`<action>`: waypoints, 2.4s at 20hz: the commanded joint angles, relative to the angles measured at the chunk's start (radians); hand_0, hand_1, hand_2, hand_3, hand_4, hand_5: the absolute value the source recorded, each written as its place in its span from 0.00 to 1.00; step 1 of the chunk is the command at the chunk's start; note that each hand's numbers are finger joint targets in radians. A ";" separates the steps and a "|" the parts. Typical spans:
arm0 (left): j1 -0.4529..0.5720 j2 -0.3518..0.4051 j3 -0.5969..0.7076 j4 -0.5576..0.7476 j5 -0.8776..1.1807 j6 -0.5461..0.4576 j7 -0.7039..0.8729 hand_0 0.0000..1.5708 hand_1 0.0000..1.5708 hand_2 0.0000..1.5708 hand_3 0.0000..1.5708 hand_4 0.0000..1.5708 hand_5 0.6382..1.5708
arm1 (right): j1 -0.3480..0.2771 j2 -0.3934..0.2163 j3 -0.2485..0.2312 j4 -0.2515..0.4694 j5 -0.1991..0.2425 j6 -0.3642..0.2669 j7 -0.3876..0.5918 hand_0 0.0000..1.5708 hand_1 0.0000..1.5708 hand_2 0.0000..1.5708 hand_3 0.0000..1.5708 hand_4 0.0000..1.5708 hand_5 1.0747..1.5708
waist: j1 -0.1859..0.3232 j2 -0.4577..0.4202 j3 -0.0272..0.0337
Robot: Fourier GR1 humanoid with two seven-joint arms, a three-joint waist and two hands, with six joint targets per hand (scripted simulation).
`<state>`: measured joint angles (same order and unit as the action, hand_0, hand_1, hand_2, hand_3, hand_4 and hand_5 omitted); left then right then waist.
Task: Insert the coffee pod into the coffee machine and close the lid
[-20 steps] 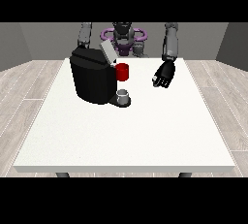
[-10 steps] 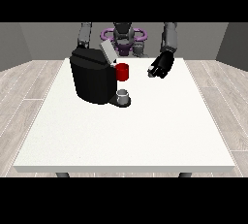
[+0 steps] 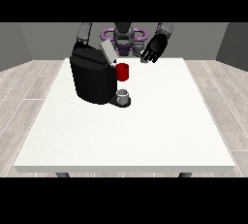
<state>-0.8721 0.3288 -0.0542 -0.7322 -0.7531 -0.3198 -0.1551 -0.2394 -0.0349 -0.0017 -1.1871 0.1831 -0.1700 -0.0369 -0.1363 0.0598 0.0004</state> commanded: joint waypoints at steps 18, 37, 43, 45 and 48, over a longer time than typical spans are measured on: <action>-0.330 0.091 0.148 0.003 0.041 -0.098 0.116 0.77 0.77 0.81 0.80 0.31 1.00 | -0.156 -0.030 -0.043 -0.065 -0.020 -0.002 -0.018 0.00 0.00 0.00 0.00 0.17 1.00 | -0.124 0.171 0.0000; -0.358 0.096 0.164 0.071 0.039 -0.134 0.090 0.79 0.79 0.82 0.78 0.27 1.00 | -0.169 -0.038 -0.062 -0.064 -0.039 0.008 0.003 0.00 0.00 0.00 0.00 0.08 1.00 | -0.140 0.204 0.0000; -0.375 0.077 0.167 0.082 0.029 -0.089 0.080 0.76 0.76 0.79 0.76 0.28 1.00 | -0.227 -0.058 -0.070 -0.074 -0.025 -0.005 0.058 0.00 0.00 0.00 0.00 0.06 1.00 | -0.153 0.237 -0.0002; -0.381 0.112 0.174 0.087 0.022 -0.094 0.078 0.76 0.76 0.80 0.76 0.27 1.00 | -0.184 -0.057 -0.062 -0.076 -0.022 0.002 -0.003 0.00 0.00 0.00 0.00 0.00 1.00 | -0.169 0.244 -0.0001; -0.438 0.105 0.184 0.101 0.026 -0.107 0.116 0.74 0.74 0.79 0.76 0.26 1.00 | -0.239 -0.055 -0.063 -0.073 -0.024 0.000 0.027 0.00 0.00 0.00 0.00 0.00 1.00 | -0.186 0.260 0.0000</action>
<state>-1.2722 0.4368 0.1159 -0.6448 -0.7298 -0.4333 -0.0631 -0.4620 -0.0834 -0.0676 -1.2573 0.1592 -0.1791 -0.0063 -0.2959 0.3033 0.0001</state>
